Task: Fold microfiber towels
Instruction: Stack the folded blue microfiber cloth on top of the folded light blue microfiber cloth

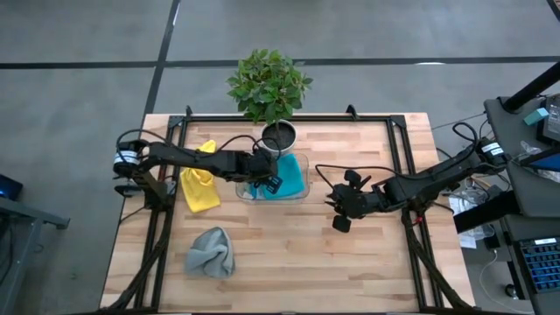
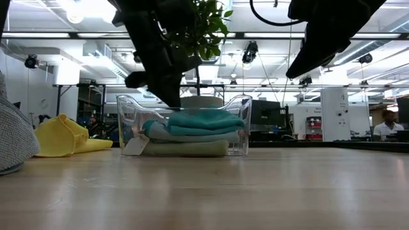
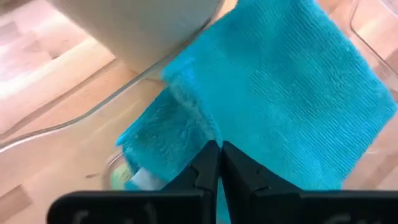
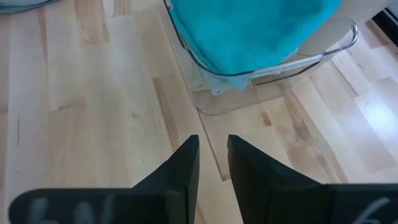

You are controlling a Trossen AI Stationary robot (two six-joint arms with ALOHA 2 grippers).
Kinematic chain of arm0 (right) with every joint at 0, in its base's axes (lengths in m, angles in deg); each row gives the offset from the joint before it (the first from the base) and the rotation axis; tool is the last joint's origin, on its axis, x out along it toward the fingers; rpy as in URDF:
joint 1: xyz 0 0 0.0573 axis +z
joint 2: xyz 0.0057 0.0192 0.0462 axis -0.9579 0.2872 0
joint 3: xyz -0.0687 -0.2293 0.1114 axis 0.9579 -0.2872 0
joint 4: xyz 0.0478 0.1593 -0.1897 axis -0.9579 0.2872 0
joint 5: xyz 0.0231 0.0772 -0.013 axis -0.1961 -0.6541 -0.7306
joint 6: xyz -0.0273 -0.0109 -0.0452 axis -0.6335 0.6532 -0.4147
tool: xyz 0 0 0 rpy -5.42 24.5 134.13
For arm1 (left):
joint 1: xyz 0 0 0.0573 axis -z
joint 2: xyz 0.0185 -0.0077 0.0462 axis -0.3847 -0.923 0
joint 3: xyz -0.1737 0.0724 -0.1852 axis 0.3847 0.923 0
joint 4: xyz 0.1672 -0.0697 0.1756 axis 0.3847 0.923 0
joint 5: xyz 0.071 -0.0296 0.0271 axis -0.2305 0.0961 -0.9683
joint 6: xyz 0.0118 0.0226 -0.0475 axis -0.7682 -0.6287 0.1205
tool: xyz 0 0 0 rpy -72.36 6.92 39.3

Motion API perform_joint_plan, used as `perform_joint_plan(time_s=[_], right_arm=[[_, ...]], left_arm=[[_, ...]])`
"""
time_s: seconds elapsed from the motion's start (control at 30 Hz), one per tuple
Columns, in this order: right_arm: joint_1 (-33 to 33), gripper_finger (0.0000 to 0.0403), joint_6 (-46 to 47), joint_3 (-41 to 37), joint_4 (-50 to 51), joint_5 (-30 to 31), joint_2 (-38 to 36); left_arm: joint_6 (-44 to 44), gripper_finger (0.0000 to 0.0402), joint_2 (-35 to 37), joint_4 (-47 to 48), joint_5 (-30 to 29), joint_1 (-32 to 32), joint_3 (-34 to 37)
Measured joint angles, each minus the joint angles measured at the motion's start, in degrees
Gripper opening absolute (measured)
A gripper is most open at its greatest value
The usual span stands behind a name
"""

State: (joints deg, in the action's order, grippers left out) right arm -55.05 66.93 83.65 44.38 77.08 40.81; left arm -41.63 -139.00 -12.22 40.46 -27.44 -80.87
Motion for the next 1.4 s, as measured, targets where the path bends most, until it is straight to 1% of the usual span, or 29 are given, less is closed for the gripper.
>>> perform_joint_plan(time_s=[0.1,0.27,0.43,0.8,0.9,1.17,1.3,1.4], right_arm=[[0.01,0.0076,0.09,-0.04,-0.01,0.00,0.00],[0.00,0.0083,0.14,-0.04,-0.25,0.02,0.02],[0.00,0.0086,0.58,-0.04,-0.24,0.02,0.02],[0.00,0.0073,0.52,-0.04,-0.36,0.04,0.02],[0.00,0.0073,0.44,-0.04,-0.35,0.04,0.02],[0.00,0.0073,-0.11,-0.04,-0.31,0.04,0.02],[0.00,0.0073,-0.05,-0.04,-0.28,0.04,0.02],[0.00,0.0073,-0.01,-0.04,-0.26,0.04,0.02]], left_arm=[[1.21,0.0001,0.68,3.15,-0.87,0.17,-0.02],[1.63,0.0000,0.79,3.68,-0.67,0.41,-0.02],[4.18,0.0000,0.81,7.84,-0.69,0.44,0.14],[4.31,0.0005,0.40,5.03,-0.76,0.43,0.38],[4.29,0.0025,0.42,5.43,-0.68,0.43,0.27],[5.75,0.0100,0.52,9.59,0.13,0.43,0.12],[5.69,0.0128,1.02,10.28,2.10,0.43,-1.02],[5.21,0.0140,1.24,9.84,4.06,0.60,-2.11]])
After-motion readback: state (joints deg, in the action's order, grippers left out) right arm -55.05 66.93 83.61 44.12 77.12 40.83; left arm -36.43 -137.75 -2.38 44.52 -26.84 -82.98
